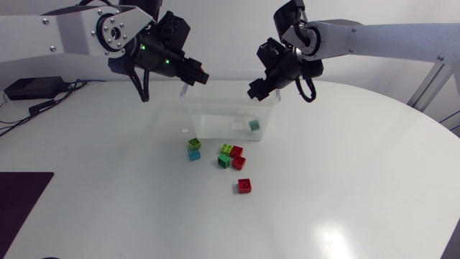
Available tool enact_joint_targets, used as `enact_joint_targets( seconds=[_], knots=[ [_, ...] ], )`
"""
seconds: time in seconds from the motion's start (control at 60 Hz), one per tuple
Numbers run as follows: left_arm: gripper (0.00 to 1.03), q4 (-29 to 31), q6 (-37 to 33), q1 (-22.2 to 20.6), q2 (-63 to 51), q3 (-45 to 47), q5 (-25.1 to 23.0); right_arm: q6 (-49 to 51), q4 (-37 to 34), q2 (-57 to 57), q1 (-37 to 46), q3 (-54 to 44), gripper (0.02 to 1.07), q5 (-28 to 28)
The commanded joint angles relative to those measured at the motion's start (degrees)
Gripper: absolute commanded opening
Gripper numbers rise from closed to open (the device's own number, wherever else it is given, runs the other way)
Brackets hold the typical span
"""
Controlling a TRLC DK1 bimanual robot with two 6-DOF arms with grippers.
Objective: Place the duplo bricks in the container
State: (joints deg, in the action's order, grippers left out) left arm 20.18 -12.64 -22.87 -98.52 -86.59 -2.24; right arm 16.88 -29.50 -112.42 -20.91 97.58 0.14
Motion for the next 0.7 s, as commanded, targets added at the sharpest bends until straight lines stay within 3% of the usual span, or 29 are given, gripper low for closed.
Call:
enact_joint_targets(
  seconds=[0.0,0.267,0.683],
  knots=[
    [0.42,-2.2,-0.3,0.3,-1.4,-2.9,0.0,-0.7,0.5,1.5,0.3,0.8,0.89,0.4],
    [0.43,-2.7,0.0,0.4,-10.7,-10.5,-0.8,-0.4,1.0,12.1,-1.7,-7.1,0.89,0.8],
    [0.46,3.6,2.4,2.7,-23.8,-23.2,-4.3,-1.6,0.5,23.3,-9.9,-27.4,0.92,0.8]
  ],
)
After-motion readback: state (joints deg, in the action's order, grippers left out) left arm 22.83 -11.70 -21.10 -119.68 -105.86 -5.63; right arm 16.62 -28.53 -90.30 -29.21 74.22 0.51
